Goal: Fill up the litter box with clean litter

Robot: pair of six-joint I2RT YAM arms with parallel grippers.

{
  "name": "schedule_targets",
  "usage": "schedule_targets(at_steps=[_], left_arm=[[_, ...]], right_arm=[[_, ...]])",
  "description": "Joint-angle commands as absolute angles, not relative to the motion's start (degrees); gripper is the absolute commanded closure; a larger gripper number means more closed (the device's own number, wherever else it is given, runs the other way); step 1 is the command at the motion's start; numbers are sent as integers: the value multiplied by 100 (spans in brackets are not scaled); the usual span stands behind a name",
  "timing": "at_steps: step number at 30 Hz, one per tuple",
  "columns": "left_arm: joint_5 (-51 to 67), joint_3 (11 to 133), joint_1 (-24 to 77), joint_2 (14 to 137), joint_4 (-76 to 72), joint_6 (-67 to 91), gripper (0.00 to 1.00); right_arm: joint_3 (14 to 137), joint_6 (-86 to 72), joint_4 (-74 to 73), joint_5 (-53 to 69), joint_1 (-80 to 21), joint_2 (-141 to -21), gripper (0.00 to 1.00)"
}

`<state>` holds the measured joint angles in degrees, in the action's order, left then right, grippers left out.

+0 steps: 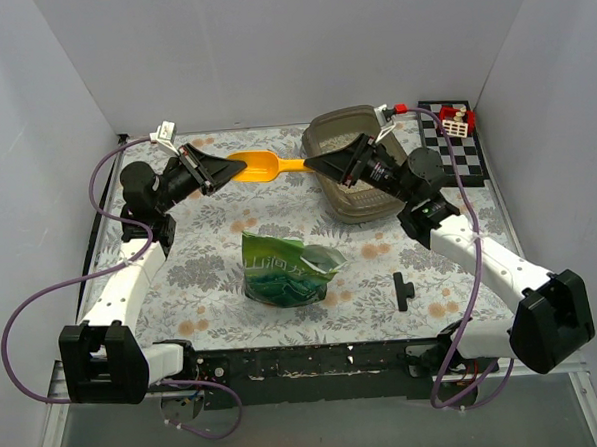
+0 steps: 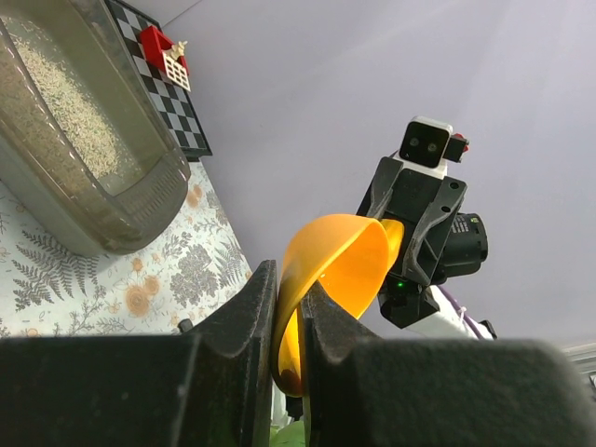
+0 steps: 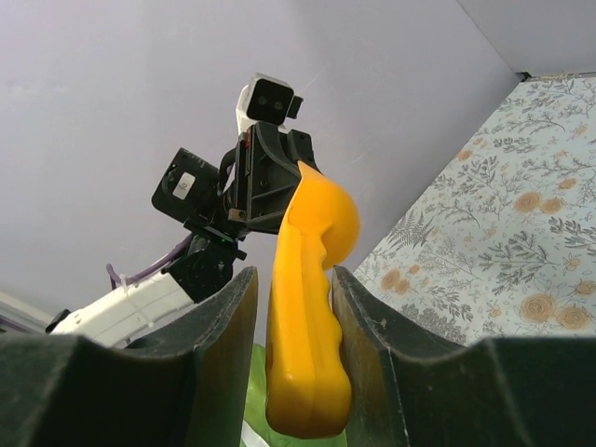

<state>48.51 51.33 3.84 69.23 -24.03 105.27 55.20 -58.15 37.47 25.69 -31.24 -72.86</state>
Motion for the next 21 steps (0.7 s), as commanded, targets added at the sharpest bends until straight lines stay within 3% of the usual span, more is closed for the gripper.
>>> schedule_targets(at_steps=[1, 10, 12, 15, 16, 18, 21], left_arm=[[4834, 5212, 352, 6899, -2514, 10503, 100], [4896, 5256, 360, 6935, -2522, 10485, 100], [4922, 5238, 360, 6952, -2522, 10485, 100], [4992, 5203, 360, 6970, -2610, 10485, 100], [5036, 5212, 360, 6970, -2619, 10485, 100], [5071, 5203, 360, 6970, -2663, 10433, 95], [5202, 5247, 360, 6970, -2593, 10284, 70]], right_arm=[[5739, -5739, 4043, 2593, -3173, -7356, 56], [5792, -5660, 4043, 2549, -3173, -7409, 63], [5792, -5651, 4034, 2505, -3173, -7418, 71], [5801, -5590, 3894, 2417, -3173, -7427, 98], [5801, -5564, 3841, 2391, -3182, -7427, 99], [5757, -5520, 3832, 2382, -3182, -7392, 99], [5713, -5449, 3797, 2373, -3173, -7330, 99]])
